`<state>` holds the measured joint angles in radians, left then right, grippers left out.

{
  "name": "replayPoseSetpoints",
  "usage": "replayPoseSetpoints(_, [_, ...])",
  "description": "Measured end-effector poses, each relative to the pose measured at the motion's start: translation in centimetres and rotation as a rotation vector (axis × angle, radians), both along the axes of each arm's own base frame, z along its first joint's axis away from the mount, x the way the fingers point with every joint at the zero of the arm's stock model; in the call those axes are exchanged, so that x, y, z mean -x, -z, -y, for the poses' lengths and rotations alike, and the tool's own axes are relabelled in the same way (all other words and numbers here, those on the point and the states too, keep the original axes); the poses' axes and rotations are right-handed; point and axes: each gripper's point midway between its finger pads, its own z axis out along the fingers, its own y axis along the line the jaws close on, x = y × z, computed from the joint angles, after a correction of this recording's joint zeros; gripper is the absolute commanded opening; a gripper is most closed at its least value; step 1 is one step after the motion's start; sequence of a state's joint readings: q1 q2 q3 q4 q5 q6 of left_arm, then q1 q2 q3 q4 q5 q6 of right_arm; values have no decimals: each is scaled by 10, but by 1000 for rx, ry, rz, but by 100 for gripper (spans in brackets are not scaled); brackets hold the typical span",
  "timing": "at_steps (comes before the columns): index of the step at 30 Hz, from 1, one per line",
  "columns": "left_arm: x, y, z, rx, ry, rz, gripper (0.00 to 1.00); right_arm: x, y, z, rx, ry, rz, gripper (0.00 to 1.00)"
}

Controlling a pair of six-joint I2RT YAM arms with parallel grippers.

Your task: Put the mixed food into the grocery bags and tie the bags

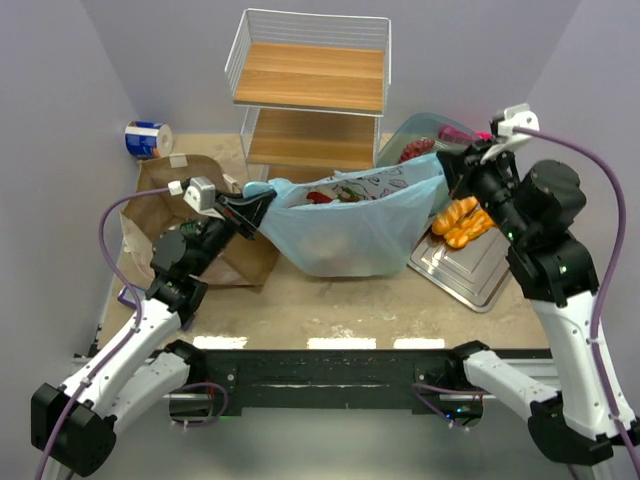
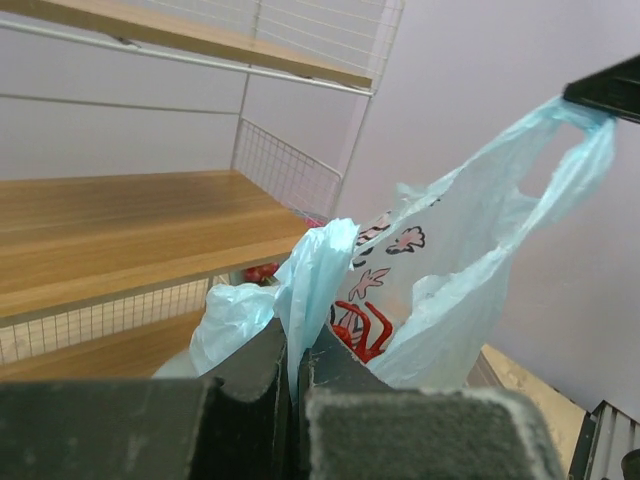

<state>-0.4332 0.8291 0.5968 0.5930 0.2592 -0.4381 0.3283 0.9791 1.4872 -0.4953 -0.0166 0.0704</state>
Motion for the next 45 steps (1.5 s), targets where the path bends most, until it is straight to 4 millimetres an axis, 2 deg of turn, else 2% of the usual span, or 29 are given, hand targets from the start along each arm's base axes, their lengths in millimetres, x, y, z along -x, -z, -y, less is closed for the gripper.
replayPoseSetpoints(3, [-4, 15, -1, 5, -12, -37, 0, 17, 18, -14, 5, -111, -14, 0])
replayPoseSetpoints(9, [-14, 70, 7, -34, 4, -170, 0, 28, 92, -56, 34, -347, -188, 0])
replayPoseSetpoints(12, [-13, 81, 15, -51, 50, -186, 0, 33, 120, -74, 59, -422, -269, 0])
replayPoseSetpoints(14, [-10, 82, 22, -60, 96, -179, 0, 42, 129, -90, 81, -488, -292, 0])
replayPoseSetpoints(20, [2, 76, 51, -109, 267, -169, 0, 63, 140, -144, 151, -686, -317, 0])
replayPoseSetpoints(21, [5, 72, 58, -118, 300, -164, 0, 64, 142, -152, 157, -712, -326, 6])
replayPoseSetpoints(24, [15, 62, 71, -152, 371, -163, 0, 61, 146, -168, 170, -748, -342, 39])
replayPoseSetpoints(25, [17, 61, 73, -160, 379, -163, 0, 59, 145, -171, 172, -749, -342, 60])
replayPoseSetpoints(27, [17, 58, 70, -182, 355, -174, 0, 55, 140, -174, 161, -738, -342, 73])
replayPoseSetpoints(28, [16, 58, 67, -192, 335, -180, 0, 53, 136, -174, 156, -727, -333, 75])
replayPoseSetpoints(30, [16, 56, 59, -208, 289, -179, 0, 50, 122, -170, 126, -688, -296, 71])
replayPoseSetpoints(31, [18, 55, 56, -213, 281, -176, 0, 50, 115, -169, 112, -683, -279, 62])
replayPoseSetpoints(35, [26, 52, 52, -224, 283, -142, 0, 56, 80, -171, 28, -697, -181, 49])
replayPoseSetpoints(37, [30, 56, 53, -231, 300, -139, 0, 59, 68, -176, 9, -715, -138, 47])
replayPoseSetpoints(40, [37, 62, 56, -257, 345, -124, 0, 61, 68, -189, 14, -760, -119, 45])
replayPoseSetpoints(45, [47, 66, 63, -284, 419, -101, 0, 54, 96, -215, 61, -835, -162, 46])
